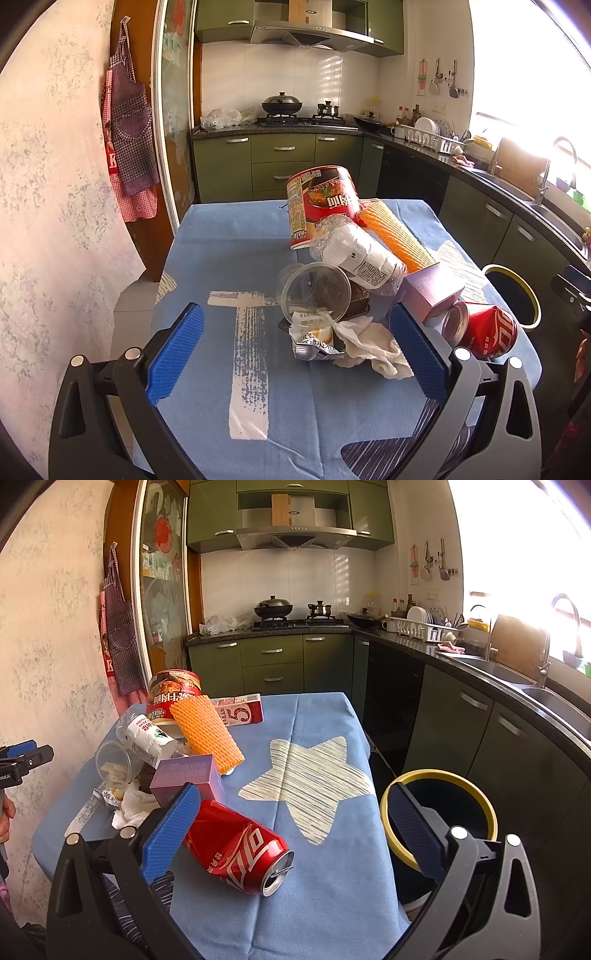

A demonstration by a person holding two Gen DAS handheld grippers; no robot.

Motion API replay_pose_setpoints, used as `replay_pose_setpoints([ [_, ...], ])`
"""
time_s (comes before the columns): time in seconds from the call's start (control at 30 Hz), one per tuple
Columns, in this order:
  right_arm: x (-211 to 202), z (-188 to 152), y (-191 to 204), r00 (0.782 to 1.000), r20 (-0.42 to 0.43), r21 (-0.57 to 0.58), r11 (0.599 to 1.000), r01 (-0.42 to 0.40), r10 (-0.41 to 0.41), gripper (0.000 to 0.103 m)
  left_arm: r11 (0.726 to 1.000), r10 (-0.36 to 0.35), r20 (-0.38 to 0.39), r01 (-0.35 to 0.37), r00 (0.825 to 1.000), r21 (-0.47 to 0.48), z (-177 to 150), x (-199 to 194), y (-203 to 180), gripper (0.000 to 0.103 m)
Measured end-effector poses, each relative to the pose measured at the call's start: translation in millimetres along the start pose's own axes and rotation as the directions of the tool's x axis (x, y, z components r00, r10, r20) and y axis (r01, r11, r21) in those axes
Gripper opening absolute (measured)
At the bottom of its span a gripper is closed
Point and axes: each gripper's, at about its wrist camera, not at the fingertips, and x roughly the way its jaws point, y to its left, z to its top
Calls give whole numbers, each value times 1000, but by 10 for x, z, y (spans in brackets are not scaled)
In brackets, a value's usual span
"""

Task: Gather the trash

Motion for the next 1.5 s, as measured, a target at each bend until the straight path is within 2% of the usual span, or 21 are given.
replay_pose_setpoints([
  [1.13,40,-22,9,1000,-6,0,1000,-2,2,97,1000,-1,-14,1,1000,5,-30,48,5,99],
  [1.5,162,-21,26,999,-33,-1,1000,-6,6,97,1000,3,-25,-3,1000,8,57,156,31,99],
])
